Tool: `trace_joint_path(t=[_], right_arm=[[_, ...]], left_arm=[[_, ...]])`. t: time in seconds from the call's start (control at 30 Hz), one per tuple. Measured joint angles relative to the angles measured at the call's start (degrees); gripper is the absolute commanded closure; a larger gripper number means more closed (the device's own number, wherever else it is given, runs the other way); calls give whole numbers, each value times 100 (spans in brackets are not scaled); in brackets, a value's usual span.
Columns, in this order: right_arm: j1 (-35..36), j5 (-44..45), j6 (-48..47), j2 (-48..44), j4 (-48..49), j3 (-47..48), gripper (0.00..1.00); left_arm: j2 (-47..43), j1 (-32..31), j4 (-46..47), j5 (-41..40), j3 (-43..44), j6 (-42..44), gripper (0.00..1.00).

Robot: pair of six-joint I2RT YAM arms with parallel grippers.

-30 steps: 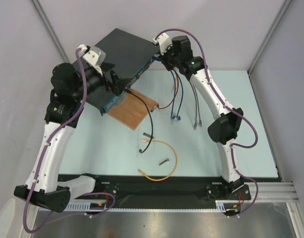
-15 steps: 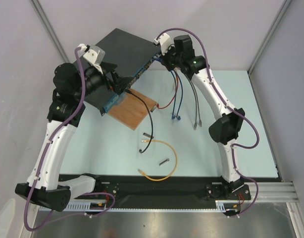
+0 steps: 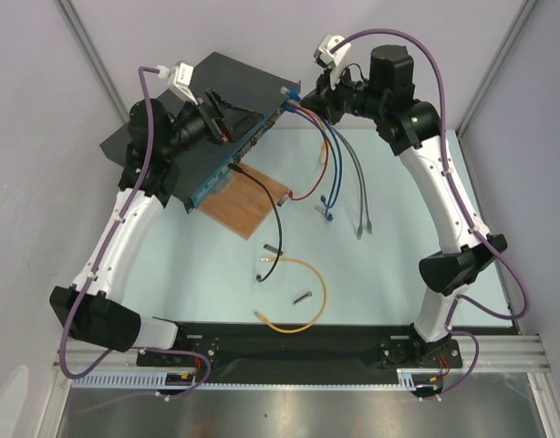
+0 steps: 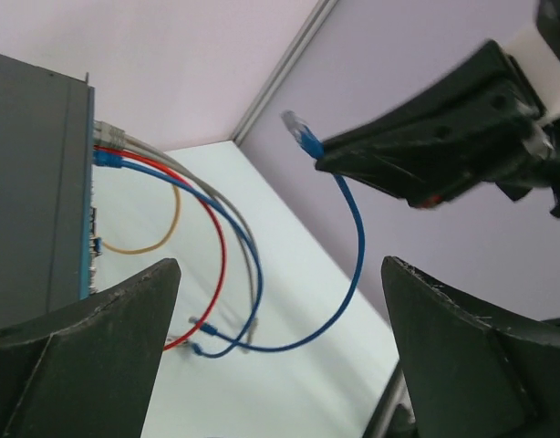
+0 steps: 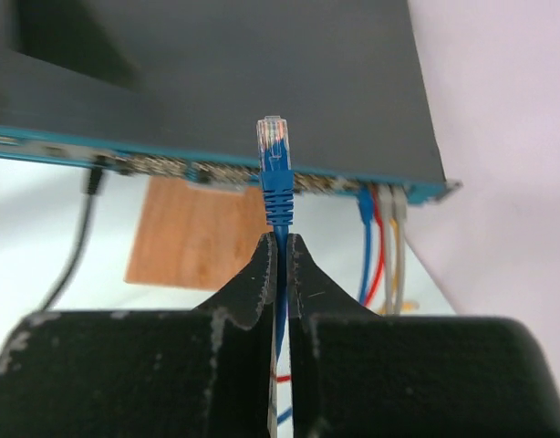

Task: Insert the plug into the switch port
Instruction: Insert the connector into the switch port.

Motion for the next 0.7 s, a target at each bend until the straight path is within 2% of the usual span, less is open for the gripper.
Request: trace_joint_path(t=[0.23,0.47,0.57,0.6,0.67,0.7], right_arm=[[385,-278,17,-138,46,-57,100],[625,-337,15,-122,57,-74,100],[723,-348,9,-122,66,-74,100],[750,-356,2,-122,74,-74,100],[811,-369,-33,-122,87,-74,100],[848,-350,-57,-122,81,-74,100]], left_arm=[[96,-4,741,13,-122,-1069,2],[221,-46,966,-24,-197,-1561,12],[323,-50,962,-68,-203,-1749,20],[358,-52,960,-94,-208,-1812,29],[409,-52,968,-103,-225,-1912,40],[431,-55,990,-96,-245,-2002,51]])
